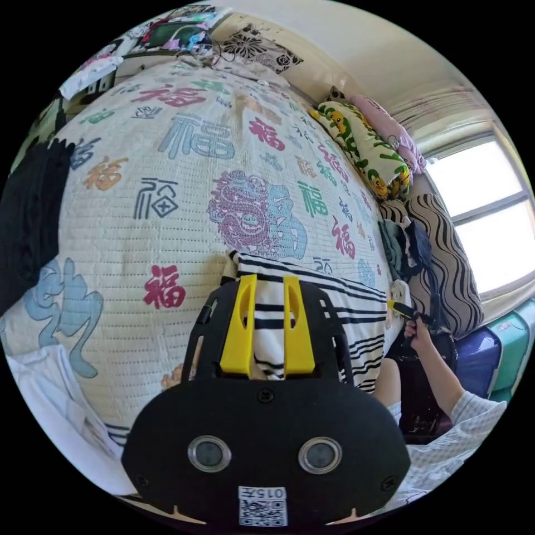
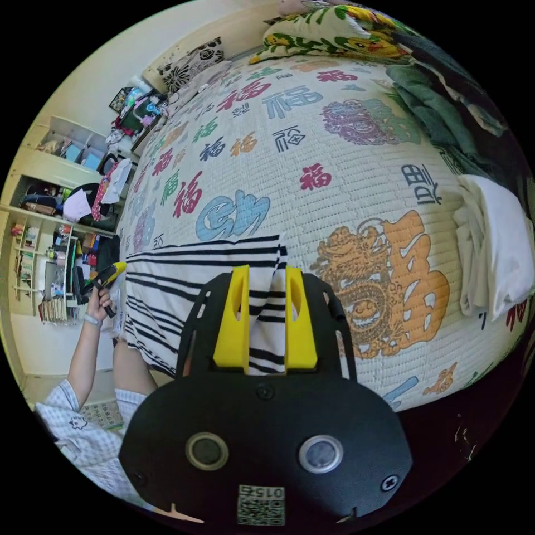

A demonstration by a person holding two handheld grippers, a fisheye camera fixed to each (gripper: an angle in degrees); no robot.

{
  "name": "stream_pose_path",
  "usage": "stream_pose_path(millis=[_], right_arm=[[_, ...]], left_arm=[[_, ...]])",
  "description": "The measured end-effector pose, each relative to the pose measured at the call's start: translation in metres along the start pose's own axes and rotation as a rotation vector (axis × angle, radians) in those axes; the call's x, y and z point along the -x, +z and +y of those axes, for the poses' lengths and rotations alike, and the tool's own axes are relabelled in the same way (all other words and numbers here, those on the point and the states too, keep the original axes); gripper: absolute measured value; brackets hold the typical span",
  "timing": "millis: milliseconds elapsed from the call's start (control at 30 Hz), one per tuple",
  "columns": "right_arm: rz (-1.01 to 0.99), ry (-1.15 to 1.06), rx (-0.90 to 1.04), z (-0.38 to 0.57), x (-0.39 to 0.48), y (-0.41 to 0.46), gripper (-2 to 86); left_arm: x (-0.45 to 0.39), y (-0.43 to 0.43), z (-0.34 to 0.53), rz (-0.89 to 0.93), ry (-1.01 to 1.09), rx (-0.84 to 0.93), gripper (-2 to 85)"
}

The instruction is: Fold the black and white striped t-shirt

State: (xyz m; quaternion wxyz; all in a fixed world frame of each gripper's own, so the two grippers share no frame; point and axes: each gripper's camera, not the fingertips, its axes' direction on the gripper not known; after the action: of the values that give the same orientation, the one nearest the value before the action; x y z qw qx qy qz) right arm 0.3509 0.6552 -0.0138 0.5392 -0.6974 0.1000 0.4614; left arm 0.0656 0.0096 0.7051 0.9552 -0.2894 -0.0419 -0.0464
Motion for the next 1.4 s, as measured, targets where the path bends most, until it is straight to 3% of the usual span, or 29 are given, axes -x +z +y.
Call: stream_pose_path(millis=[100,300,500,600,700,933,1100,1267,1400], right_arm=[[-0.032,0.034,0.039,-0.009,-0.014,0.008,6.9],[-0.027,-0.018,0.051,-0.014,-0.016,-0.002,-0.2],[-0.049,0.039,0.018,-0.009,-0.015,-0.018,-0.8],[-0.044,0.023,0.018,-0.009,-0.008,-0.029,-0.8],[-0.034,0.013,0.037,-0.013,0.002,-0.042,-0.7],[0.041,-0.019,0.06,-0.029,0.034,-0.072,-0.6],[0.03,-0.029,0.057,-0.018,0.054,-0.101,-0.3],[0.019,-0.211,0.099,0.039,0.11,-0.145,-0.5],[-0.17,-0.408,0.313,0.084,0.171,-0.14,-0.6]], left_arm=[[0.029,0.014,-0.012,-0.002,0.014,0.022,0.7],[0.073,0.003,-0.027,-0.078,0.058,-0.02,-0.2],[0.117,-0.009,0.026,-0.019,0.041,0.025,7.5],[0.143,0.014,0.046,0.013,0.055,0.09,5.5],[0.166,0.022,0.046,0.126,0.019,0.032,1.0],[0.182,0.027,0.046,-0.056,0.037,0.061,1.2],[0.172,-0.02,0.105,-0.096,0.073,-0.006,4.7],[0.13,-0.025,0.21,0.103,0.14,0.104,6.0],[0.122,0.007,0.254,0.111,0.115,0.193,5.8]])
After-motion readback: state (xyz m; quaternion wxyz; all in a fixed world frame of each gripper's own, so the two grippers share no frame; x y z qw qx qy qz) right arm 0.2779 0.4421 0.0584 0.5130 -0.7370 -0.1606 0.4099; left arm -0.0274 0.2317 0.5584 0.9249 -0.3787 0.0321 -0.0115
